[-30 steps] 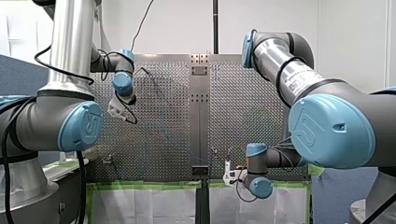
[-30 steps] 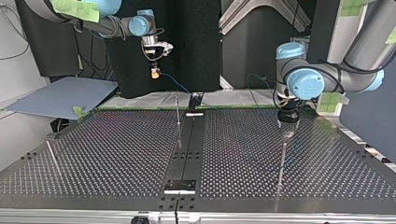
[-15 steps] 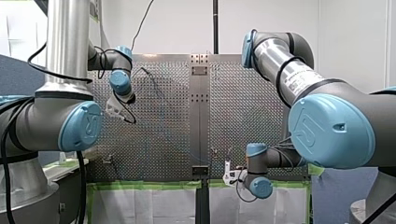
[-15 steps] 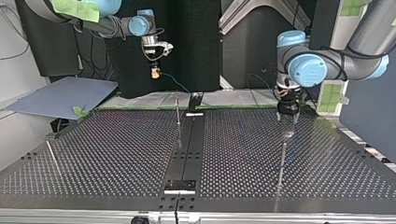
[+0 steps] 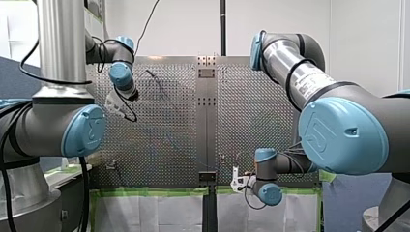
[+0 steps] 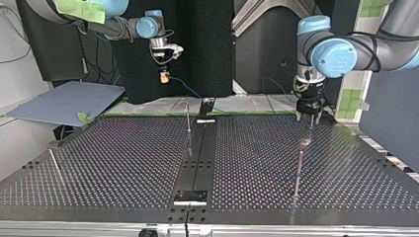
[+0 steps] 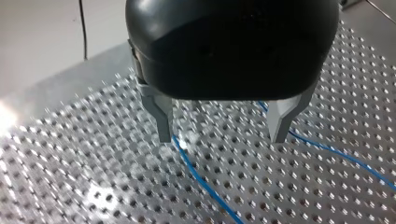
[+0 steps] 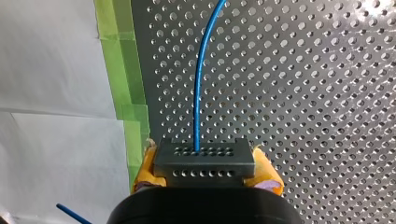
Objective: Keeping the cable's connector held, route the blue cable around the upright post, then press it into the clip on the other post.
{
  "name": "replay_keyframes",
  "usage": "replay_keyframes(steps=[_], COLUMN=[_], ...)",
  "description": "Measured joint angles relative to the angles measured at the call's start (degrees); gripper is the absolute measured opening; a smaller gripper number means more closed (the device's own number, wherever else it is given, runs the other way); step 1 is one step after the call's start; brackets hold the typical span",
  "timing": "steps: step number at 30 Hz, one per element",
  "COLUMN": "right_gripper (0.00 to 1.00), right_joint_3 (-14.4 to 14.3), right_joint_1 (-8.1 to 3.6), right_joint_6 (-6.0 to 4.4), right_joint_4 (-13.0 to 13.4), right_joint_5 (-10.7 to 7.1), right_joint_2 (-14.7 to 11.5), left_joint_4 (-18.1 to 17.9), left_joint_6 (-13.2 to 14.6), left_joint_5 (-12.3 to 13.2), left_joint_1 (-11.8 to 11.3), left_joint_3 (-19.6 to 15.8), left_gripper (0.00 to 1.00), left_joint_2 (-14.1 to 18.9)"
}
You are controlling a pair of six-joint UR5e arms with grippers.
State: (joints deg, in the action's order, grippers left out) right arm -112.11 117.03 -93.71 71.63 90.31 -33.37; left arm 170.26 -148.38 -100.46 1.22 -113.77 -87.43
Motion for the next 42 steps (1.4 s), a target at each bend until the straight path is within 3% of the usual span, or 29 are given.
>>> replay_keyframes(steps=[8, 17, 24, 32, 36, 42], right_gripper=[0.0, 0.0, 0.0, 0.0, 0.0, 0.0], right_joint_3=[0.0, 0.0, 0.0, 0.0, 0.0, 0.0], right_joint_1=[0.0, -0.46, -0.79, -0.81, -0.8, -0.79], right_joint_6=[-0.04, -0.27, -0.53, -1.51, -2.29, -2.58], right_joint_4=[0.1, -0.1, -0.1, 0.0, 0.3, 0.8], right_joint_5=[-0.11, -0.17, -0.32, -0.71, -1.22, -1.48], right_joint_2=[0.0, 0.0, 0.0, 0.0, -0.1, -0.1], left_joint_4=[1.5, 3.7, 4.0, 4.7, 4.8, 6.1], left_joint_6=[2.5, 7.7, 12.2, 16.8, 19.3, 22.7], left_joint_5=[0.4, -3.0, -3.4, -0.3, 2.2, 5.6], left_joint_1=[-0.2, -0.2, -0.3, -0.4, -0.6, -0.6], left_joint_3=[0.0, 0.1, 3.3, 7.8, 10.3, 13.2], left_gripper=[1.0, 1.0, 1.0, 1.0, 1.0, 1.0], left_joint_2=[4.7, 10.1, 14.6, 17.3, 16.8, 14.2])
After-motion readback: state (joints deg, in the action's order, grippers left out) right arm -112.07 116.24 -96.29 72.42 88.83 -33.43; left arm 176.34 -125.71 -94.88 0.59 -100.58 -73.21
